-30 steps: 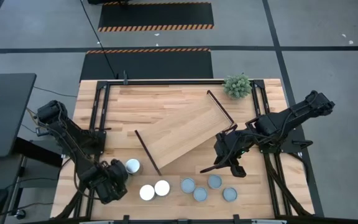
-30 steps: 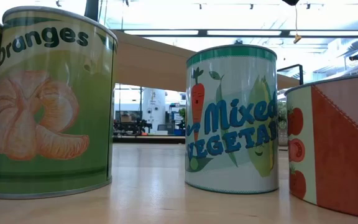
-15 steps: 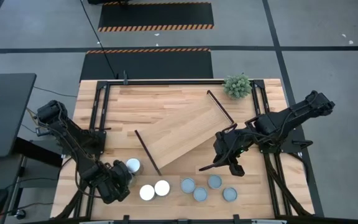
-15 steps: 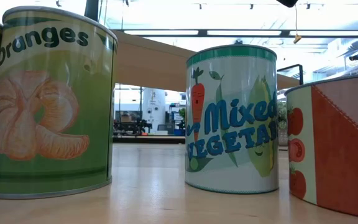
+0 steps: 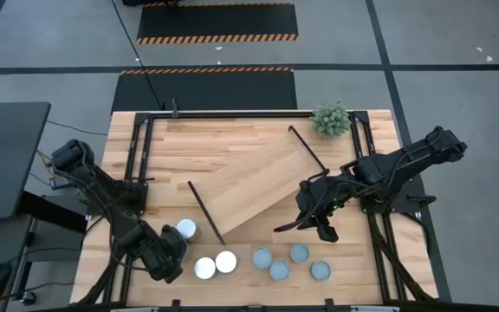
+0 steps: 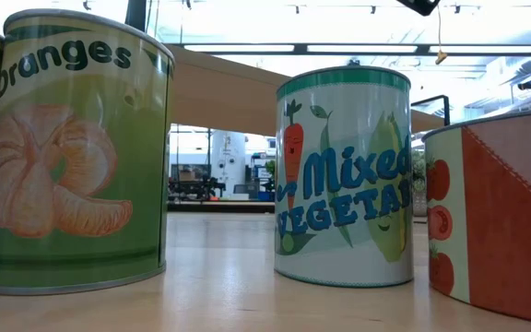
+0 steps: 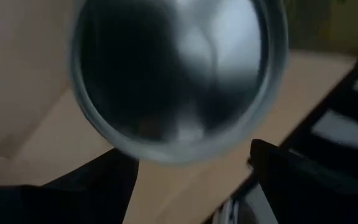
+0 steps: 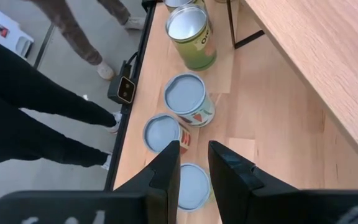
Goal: Pick and place cans onto a shelf
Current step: Put the canned carrots on the shelf
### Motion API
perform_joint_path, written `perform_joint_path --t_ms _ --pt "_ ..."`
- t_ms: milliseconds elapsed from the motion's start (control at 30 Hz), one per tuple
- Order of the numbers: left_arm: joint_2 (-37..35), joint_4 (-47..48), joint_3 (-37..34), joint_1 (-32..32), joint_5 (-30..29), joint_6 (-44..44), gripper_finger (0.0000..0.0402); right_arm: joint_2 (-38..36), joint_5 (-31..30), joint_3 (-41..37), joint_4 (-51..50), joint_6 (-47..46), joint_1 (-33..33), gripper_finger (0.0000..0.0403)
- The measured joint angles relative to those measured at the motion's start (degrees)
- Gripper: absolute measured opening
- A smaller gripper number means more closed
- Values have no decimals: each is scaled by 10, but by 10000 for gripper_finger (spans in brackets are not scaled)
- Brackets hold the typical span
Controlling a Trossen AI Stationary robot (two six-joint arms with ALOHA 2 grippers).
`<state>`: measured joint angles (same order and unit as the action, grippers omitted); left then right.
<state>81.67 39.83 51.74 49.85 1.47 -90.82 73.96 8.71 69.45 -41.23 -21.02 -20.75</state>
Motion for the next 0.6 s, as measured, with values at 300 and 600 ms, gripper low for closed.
perform_joint_path --t_ms 300,600 --pt "0 -7 8 -1 28 120 314 0 23 0 0 0 0 90" --pt "0 -1 8 -1 -18 142 314 0 29 0 0 -18 0 90"
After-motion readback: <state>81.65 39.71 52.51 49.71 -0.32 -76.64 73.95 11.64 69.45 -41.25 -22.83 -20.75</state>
